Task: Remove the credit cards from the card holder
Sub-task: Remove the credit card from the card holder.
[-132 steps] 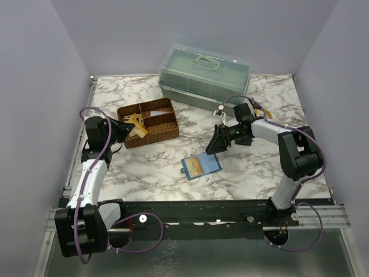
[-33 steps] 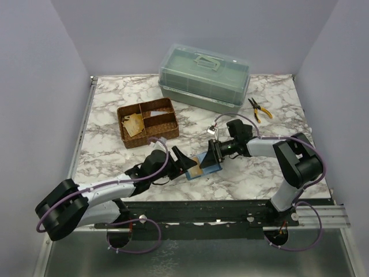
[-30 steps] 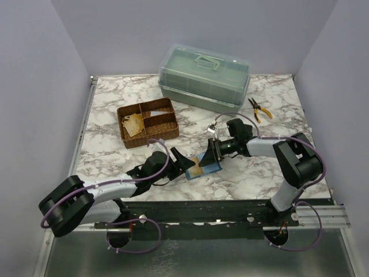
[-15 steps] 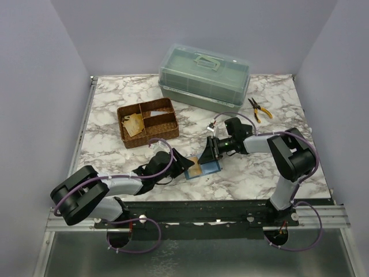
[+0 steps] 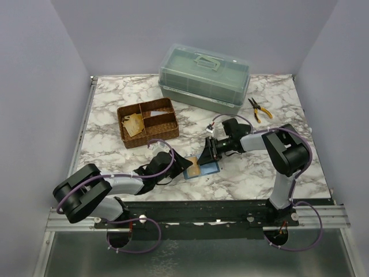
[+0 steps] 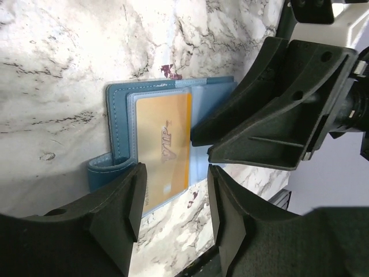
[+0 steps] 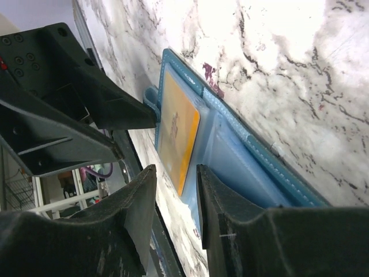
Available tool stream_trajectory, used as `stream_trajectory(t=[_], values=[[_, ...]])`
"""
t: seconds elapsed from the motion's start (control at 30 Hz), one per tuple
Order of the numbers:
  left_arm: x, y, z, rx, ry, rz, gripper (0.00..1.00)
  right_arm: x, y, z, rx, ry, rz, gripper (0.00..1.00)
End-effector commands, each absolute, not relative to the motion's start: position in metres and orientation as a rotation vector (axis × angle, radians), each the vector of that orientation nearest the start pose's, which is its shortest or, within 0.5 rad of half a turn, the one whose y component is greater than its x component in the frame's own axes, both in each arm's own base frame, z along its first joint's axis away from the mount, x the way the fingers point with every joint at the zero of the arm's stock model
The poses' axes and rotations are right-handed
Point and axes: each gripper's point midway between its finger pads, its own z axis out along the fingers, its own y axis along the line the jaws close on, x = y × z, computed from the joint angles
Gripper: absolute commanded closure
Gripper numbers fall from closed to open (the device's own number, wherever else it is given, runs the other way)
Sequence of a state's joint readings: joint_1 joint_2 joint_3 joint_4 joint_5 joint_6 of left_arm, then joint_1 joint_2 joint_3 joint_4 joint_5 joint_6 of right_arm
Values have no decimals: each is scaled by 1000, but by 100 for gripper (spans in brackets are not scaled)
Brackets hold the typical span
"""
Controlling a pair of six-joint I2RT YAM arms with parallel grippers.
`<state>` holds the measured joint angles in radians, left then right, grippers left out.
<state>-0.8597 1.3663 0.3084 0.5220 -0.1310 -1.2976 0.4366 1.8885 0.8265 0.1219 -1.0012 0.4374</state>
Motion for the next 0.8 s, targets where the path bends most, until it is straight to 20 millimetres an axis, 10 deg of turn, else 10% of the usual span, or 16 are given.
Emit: stream_trajectory(t=[0.0,0.77], values=[[217,-260,43,-610,2250,-986,47,244,278,13,-394,2612,1513,61],[212,-262,34,-565,2295,-972,58,236,286,34,-431,2545,1696,67]])
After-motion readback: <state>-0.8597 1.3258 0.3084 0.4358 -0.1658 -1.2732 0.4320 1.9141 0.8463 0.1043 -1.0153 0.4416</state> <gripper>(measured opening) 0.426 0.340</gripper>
